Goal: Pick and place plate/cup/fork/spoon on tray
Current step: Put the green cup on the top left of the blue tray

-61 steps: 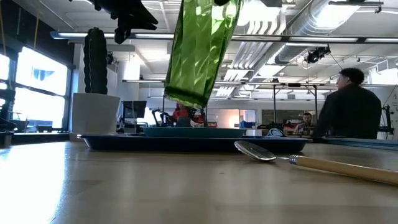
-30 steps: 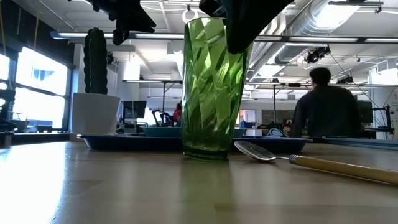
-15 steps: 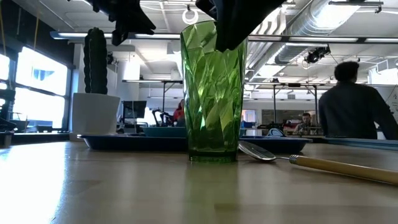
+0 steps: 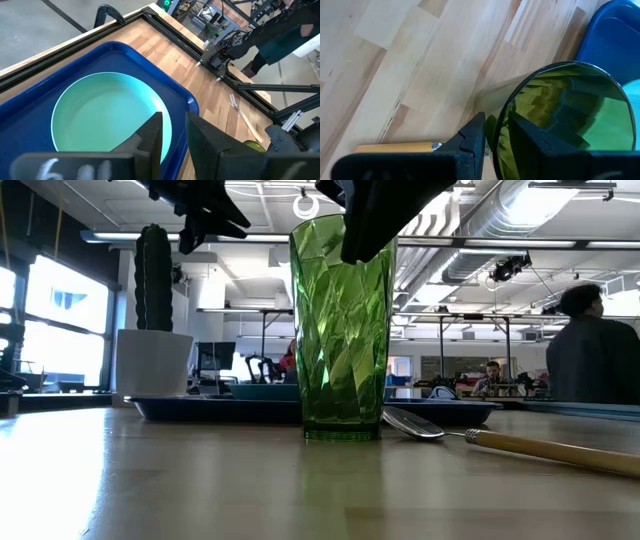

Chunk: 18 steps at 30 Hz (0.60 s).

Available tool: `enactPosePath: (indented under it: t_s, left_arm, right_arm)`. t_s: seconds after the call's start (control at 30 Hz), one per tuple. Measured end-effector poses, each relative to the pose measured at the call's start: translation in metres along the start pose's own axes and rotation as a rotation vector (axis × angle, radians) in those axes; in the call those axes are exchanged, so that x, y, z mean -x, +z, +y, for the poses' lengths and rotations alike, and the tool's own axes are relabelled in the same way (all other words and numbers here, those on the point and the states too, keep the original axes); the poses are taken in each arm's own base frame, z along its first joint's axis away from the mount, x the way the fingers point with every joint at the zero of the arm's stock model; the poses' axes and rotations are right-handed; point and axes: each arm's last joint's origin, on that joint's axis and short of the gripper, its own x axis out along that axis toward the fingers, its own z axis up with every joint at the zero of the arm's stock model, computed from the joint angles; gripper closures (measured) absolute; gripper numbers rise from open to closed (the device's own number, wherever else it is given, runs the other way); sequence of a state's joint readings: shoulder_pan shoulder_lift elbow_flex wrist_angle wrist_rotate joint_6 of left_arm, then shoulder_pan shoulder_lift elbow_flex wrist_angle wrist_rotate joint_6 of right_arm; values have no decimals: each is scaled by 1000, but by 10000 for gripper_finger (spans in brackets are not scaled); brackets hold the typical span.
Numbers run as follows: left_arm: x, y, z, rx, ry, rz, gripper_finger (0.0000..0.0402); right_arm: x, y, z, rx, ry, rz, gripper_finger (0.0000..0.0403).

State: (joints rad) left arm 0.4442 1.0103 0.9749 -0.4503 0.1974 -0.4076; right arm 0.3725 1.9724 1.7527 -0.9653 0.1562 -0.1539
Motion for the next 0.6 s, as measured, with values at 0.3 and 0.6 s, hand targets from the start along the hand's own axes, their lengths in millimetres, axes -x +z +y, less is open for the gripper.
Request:
enactPosePath:
  t_s: [0.3, 0.6]
  left_arm:
    - [0, 0, 0, 1, 1, 2, 285]
    - [0, 0, 0, 0, -1, 2, 282]
  right_arm:
    - [0, 2, 0, -3, -8, -16, 327]
    - [1, 3, -1, -68, -9, -29, 327]
